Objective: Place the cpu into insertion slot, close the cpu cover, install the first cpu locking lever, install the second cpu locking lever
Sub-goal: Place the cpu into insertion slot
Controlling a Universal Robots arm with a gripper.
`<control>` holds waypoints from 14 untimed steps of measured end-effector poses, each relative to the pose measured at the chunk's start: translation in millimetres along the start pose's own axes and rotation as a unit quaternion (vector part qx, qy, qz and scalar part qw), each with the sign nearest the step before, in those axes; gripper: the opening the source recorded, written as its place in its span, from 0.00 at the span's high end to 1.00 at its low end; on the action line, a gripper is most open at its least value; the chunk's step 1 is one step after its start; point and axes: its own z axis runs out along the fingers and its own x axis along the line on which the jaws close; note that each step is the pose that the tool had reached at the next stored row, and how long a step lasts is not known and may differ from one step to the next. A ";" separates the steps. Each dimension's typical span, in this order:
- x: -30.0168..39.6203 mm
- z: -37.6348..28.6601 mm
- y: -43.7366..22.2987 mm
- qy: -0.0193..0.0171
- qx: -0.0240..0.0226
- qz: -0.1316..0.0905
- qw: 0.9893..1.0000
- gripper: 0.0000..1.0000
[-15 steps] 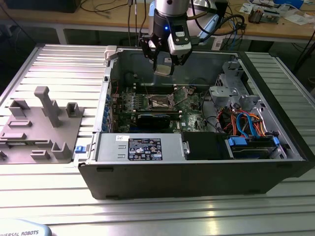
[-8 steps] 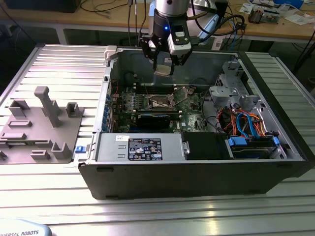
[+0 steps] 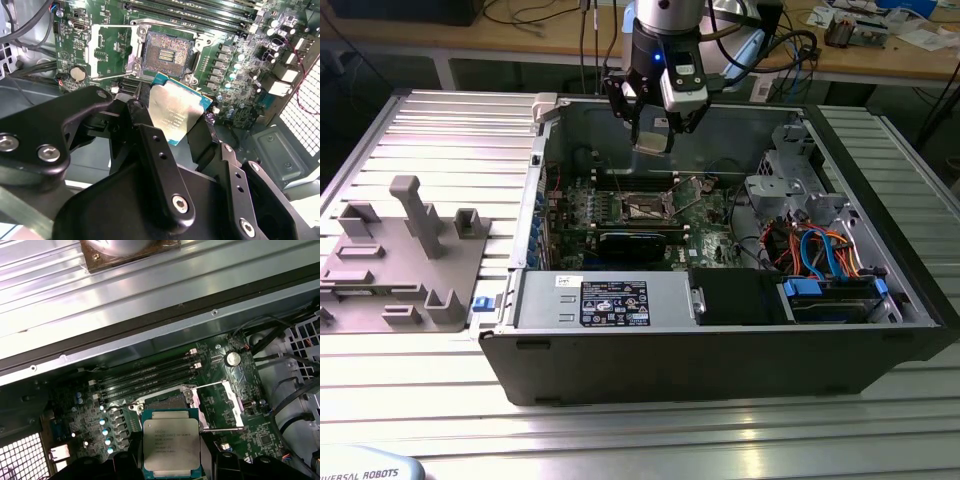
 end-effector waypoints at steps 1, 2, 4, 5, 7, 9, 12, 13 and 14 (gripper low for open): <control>0.0 0.0 0.0 0.000 0.000 0.001 1.000 0.46; 0.0 0.1 0.0 0.000 0.000 0.001 1.000 0.46; 0.0 0.1 0.0 0.000 0.000 0.003 1.000 0.46; 0.0 0.2 0.0 0.000 0.000 0.003 1.000 0.46; 0.0 0.2 0.0 0.000 0.000 0.004 1.000 0.46; 0.0 0.2 0.0 0.000 0.000 0.005 1.000 0.46; 0.0 0.4 0.0 0.000 0.000 0.005 1.000 0.46; 0.0 0.5 0.0 0.000 0.000 0.005 1.000 0.46; 0.0 0.5 0.0 0.000 0.000 0.005 1.000 0.46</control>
